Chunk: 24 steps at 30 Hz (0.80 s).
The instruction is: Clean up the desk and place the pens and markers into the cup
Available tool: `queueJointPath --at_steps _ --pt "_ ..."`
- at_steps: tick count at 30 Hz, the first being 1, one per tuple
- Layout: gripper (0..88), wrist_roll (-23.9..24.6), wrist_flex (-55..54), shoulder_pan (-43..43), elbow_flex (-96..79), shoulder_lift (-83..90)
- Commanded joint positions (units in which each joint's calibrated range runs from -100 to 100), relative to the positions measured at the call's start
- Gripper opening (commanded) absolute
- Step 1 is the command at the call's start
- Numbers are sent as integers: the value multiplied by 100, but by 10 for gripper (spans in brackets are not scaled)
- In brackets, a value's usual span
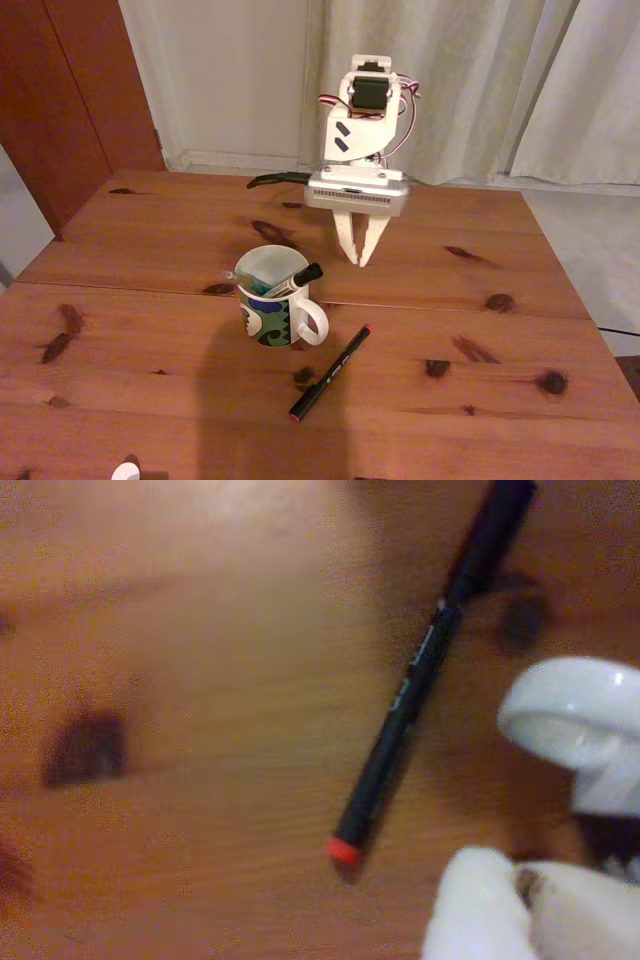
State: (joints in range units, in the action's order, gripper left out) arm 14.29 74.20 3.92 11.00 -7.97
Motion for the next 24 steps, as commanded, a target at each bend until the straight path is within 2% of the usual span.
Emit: queueJointPath --at_steps 1,24 --pt "9 185 42 22 262 48" --pt "9 206 -27 30 352 -1500"
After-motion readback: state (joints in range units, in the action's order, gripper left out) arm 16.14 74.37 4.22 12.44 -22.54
